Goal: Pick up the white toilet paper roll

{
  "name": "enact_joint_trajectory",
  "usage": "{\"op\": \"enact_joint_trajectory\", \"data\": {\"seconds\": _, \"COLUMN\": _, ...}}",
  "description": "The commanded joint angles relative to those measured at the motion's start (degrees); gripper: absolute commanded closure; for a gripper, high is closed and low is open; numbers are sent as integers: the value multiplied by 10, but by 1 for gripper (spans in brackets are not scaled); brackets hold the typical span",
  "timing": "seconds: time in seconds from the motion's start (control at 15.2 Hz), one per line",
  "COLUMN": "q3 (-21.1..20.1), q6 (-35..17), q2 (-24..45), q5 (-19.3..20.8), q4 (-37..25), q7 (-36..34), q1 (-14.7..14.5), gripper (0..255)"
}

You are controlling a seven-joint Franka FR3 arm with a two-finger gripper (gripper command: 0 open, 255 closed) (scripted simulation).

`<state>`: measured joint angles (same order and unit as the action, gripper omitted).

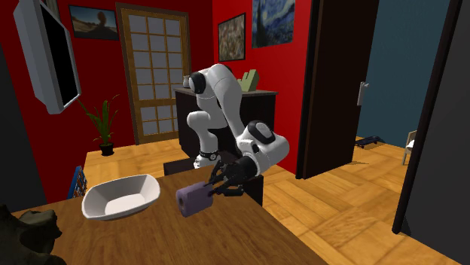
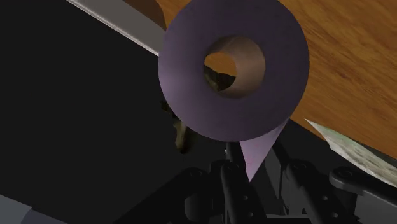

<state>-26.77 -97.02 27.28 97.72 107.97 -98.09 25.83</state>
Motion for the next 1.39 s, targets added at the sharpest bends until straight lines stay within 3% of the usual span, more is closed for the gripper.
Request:
{"op": "enact_joint_trajectory", "data": {"seconds": 0.0, "q3": 1, "q6": 0, "q2": 2, "q5": -2, "q4": 1, "q7": 0, "q1": 0, "gripper": 255}}
{"op": "enact_joint_trajectory", "data": {"seconds": 1.32, "q3": -13, "q6": -16, "q2": -70, "q5": -38, "q4": -7, "q7": 75, "q1": 16, "gripper": 255}}
